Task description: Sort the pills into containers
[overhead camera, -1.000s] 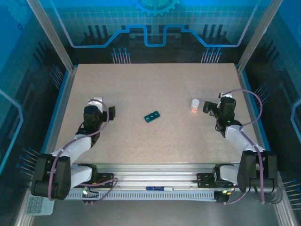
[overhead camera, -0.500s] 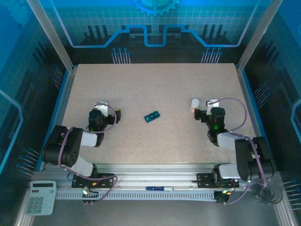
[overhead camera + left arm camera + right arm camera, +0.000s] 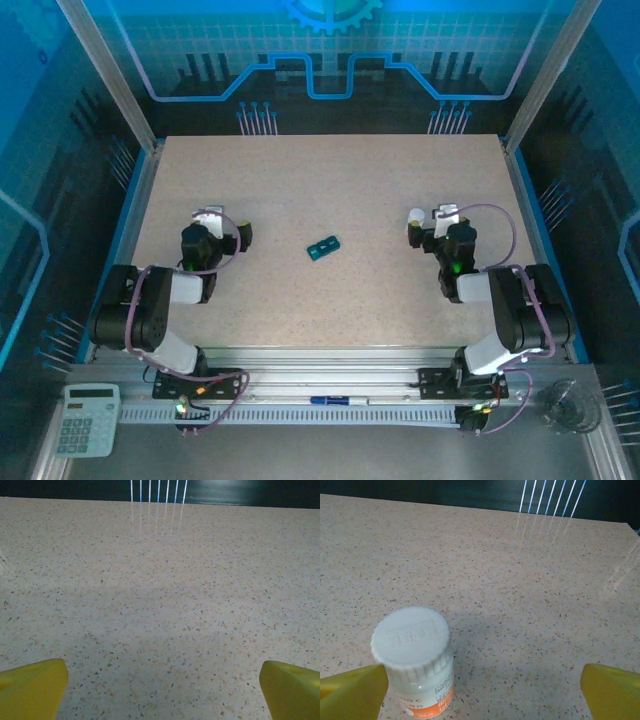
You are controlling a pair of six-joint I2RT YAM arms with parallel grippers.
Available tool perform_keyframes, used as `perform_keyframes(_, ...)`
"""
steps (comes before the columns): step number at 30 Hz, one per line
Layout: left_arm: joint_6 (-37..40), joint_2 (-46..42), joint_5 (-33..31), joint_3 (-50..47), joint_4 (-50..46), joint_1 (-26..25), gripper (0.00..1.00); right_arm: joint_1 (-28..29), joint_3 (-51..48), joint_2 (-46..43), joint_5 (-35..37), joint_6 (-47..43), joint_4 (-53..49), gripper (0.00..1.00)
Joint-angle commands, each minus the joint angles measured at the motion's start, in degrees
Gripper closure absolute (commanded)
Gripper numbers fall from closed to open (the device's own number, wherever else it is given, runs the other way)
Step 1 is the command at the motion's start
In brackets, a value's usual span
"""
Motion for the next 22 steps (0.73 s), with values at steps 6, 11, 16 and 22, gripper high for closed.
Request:
perform_keyframes(6, -1.21, 0.45, 1.48, 1.42, -0.68, 0.5, 0.01, 2.41, -0.8, -0.03, 1.96, -2.11, 3.05, 0.0)
perform_keyframes(11, -1.26, 0.46, 1.48, 1.57, -0.94, 0.54, 0.01, 1.81, -0.11, -0.1, 0.37, -1.86, 1.62, 0.0)
perform_keyframes(16, -1.26, 0.57, 1.39, 1.67, -1.09, 0.55, 0.01, -0.03, 1.47, -0.03, -4.22, -1.12, -1.35, 0.0)
perform_keyframes(22, -1.26, 0.46, 1.41, 1.54, -0.86, 0.59, 0.01, -0.27, 1.08, -0.12, -4.58, -1.08, -0.84, 0.0)
